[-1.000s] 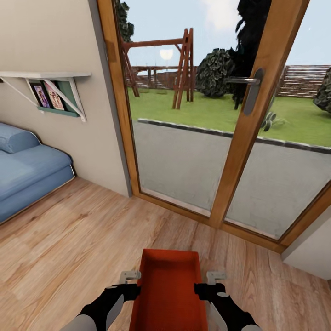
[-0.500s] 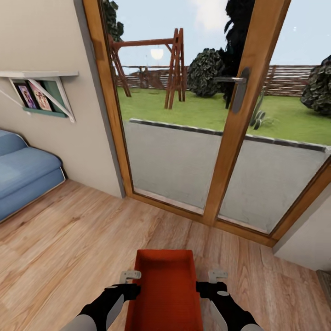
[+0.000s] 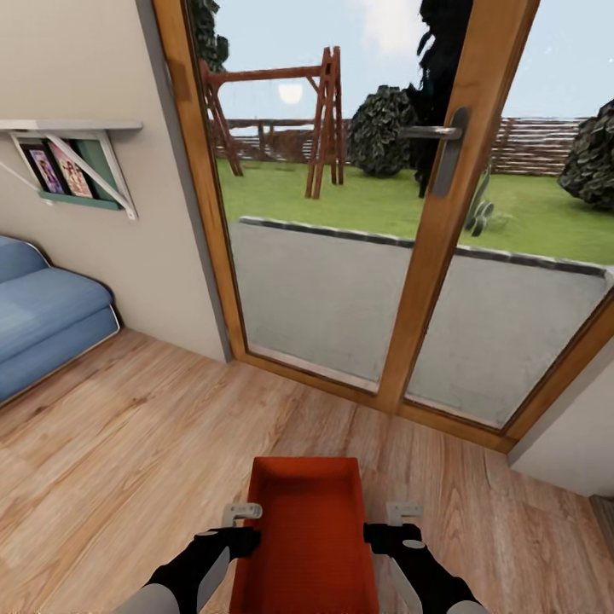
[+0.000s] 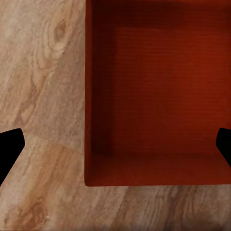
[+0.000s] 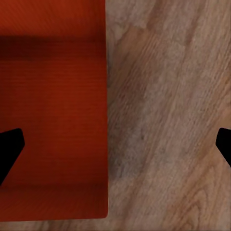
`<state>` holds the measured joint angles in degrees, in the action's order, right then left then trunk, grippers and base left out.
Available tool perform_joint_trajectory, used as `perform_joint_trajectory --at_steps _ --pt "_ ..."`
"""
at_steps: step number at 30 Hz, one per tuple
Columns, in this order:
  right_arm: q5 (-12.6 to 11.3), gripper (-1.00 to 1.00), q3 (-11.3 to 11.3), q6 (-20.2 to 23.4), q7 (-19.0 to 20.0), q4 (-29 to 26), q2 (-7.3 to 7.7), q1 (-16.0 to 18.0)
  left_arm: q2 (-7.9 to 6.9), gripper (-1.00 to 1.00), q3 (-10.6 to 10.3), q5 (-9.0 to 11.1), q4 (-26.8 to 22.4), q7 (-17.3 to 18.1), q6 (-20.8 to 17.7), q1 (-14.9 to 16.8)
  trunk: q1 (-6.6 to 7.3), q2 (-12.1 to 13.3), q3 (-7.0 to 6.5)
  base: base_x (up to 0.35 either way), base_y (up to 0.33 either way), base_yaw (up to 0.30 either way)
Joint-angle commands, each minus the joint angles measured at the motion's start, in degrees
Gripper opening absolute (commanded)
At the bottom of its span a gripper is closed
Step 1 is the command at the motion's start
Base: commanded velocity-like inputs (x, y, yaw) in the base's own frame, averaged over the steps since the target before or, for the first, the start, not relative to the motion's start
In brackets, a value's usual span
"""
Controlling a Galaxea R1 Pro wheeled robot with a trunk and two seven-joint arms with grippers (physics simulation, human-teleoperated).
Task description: Move the two storage containers from the living room to the garage. In the garage, place one container on the floor and stack the other container on top of it (either order is fine).
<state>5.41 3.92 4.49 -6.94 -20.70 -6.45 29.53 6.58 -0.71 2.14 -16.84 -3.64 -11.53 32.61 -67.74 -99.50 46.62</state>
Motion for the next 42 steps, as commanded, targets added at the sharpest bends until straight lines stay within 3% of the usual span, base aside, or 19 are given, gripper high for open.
perform_joint_trajectory --at_steps 1,42 --pt "0.6 1.00 0.4 0.4 0.0 -0.1 -0.07 0.0 0.01 1.00 -0.1 0.2 -0.1 -0.2 -0.3 0.0 -0.22 -0.4 0.32 0.000 0.000 0.000" --pt "0.8 1.00 0.3 0.4 -0.4 -2.1 -0.30 0.1 -0.17 1.00 -0.2 0.1 0.0 -0.2 -0.3 0.0 -9.23 -16.9 11.47 0.000 0.000 0.000"
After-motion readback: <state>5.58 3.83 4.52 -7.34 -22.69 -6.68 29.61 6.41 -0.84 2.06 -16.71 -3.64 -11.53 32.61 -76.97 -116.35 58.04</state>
